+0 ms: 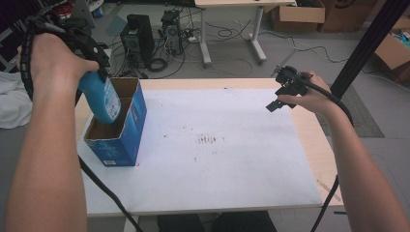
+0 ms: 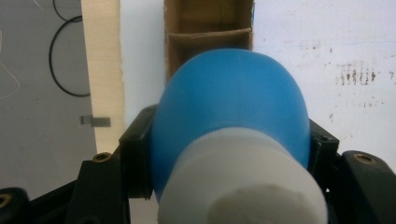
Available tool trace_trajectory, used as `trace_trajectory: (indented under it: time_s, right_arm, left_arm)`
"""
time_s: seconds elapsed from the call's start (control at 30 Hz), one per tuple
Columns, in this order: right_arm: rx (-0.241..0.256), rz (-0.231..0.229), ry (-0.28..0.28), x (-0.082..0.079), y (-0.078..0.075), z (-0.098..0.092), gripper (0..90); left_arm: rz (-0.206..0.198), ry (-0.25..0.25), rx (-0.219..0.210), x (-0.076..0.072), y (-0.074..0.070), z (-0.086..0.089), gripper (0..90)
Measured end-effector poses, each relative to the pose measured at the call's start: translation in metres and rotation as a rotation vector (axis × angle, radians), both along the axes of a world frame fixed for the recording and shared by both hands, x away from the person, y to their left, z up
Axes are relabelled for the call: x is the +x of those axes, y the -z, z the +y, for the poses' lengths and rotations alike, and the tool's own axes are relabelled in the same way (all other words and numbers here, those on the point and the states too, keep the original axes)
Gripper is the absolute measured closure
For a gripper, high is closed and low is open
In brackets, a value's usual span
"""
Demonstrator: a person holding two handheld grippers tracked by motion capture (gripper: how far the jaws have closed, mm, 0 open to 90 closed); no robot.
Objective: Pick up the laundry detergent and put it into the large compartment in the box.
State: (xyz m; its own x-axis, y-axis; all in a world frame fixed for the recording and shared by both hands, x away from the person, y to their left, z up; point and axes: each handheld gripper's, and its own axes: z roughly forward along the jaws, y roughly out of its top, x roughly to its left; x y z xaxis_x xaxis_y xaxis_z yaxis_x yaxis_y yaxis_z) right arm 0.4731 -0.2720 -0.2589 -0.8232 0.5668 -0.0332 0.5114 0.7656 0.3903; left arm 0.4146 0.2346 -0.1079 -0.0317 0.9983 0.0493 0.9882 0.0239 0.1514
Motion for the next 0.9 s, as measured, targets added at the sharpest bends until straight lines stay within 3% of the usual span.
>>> trace_trajectory:
  time_s: [0.33, 0.9]
  right_arm:
    - [0.002, 0.0, 0.006, -0.001, 0.002, -0.003, 22.1]
    - [-0.009, 0.008, 0.008, 0.0, 0.006, -0.003, 22.2]
  left_arm:
    - [0.011, -0.008, -0.009, 0.002, 0.022, 0.008, 38.0]
    - [0.067, 0.002, -0.026, 0.012, 0.082, 0.017, 38.0]
